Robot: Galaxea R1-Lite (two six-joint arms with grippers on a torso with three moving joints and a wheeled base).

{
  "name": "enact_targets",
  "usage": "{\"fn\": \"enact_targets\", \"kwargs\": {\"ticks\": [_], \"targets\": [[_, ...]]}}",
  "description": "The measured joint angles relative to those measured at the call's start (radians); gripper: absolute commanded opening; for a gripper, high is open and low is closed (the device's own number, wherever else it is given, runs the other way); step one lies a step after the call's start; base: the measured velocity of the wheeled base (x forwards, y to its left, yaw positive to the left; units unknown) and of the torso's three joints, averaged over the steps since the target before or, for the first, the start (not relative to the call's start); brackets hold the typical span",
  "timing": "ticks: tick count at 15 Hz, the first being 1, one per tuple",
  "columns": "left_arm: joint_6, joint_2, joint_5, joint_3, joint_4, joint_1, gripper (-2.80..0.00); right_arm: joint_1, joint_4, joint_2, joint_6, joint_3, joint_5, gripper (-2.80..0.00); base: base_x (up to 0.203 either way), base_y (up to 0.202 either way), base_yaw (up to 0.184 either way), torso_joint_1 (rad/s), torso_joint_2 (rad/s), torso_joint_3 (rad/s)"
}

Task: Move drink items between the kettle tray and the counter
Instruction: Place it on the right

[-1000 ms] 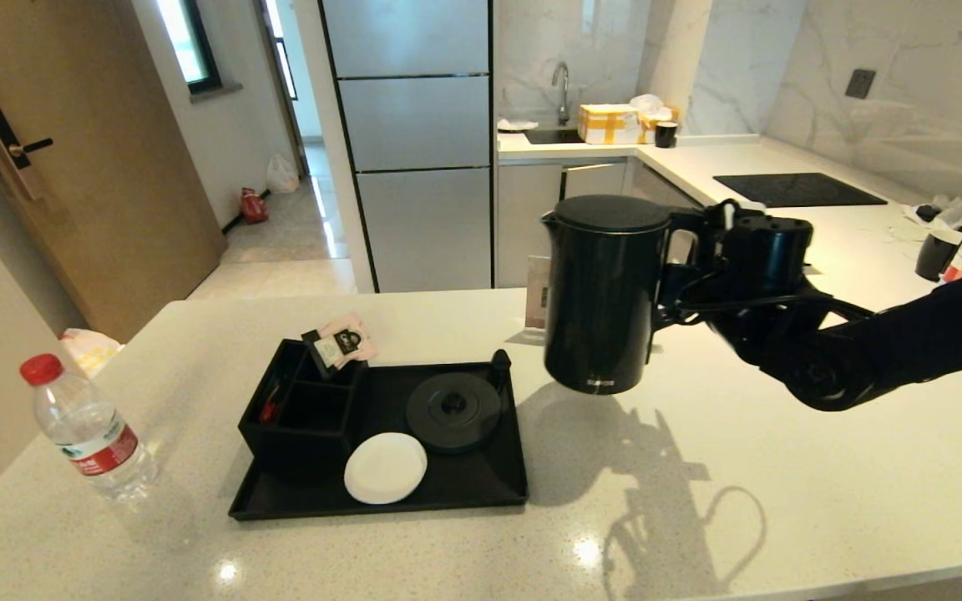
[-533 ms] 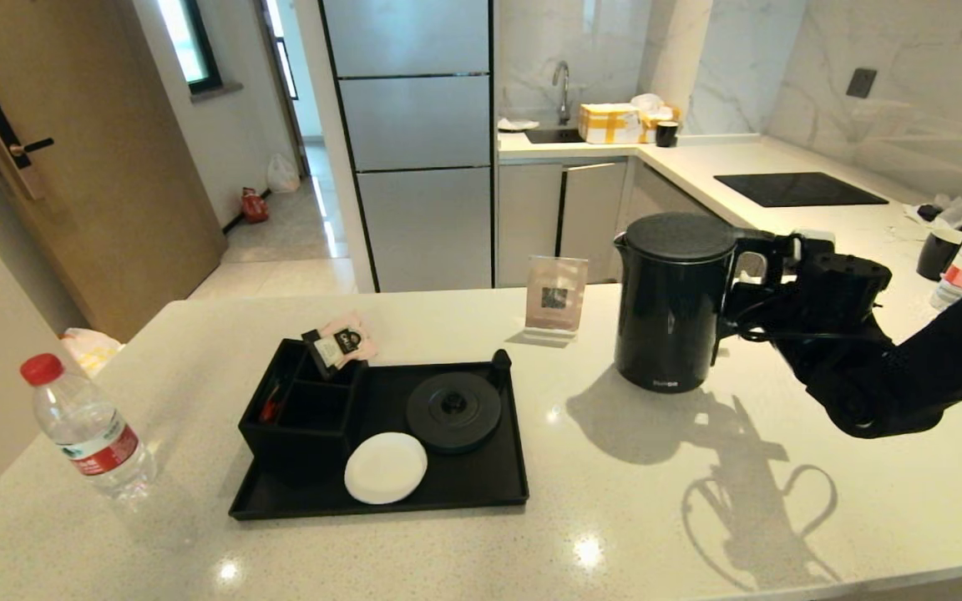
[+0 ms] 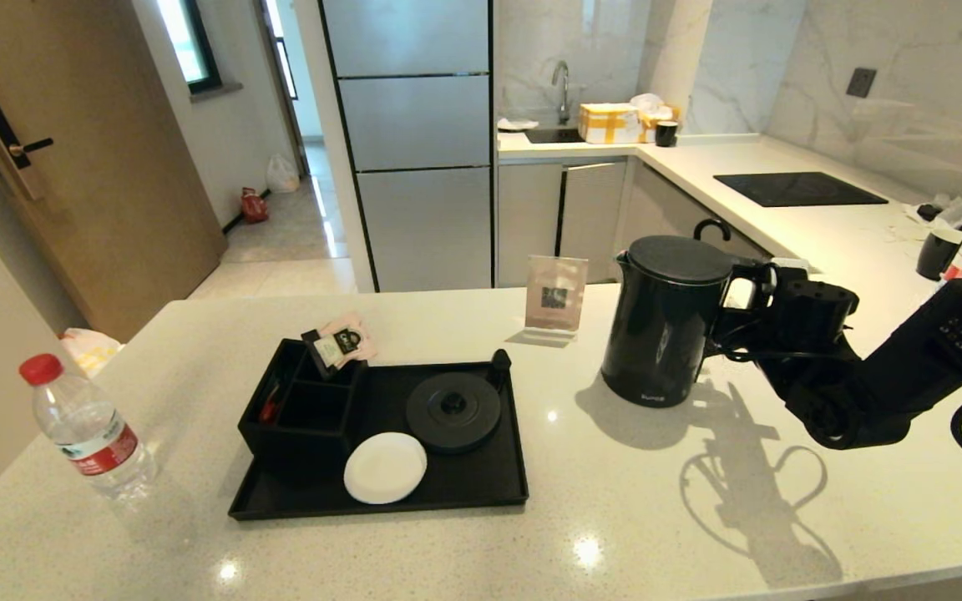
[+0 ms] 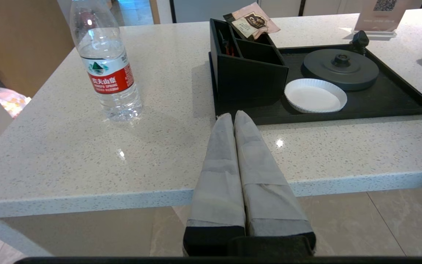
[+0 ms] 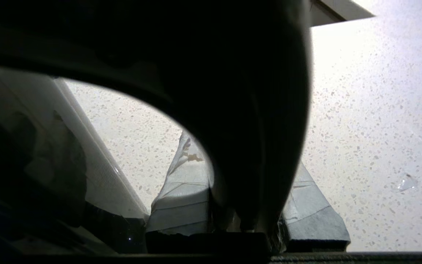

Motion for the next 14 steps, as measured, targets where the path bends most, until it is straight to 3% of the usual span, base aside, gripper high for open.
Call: {"fn": "enact_targets", "kwargs": {"ticks": [14], "targets": [[0.000, 0.000, 0.000, 0.000, 0.000, 0.000, -2.80, -0.065, 0.047, -0.043, -0.001, 0.046, 0.063, 0.00, 0.000, 0.000, 0.000, 0.000, 0.00, 0.000]]}}
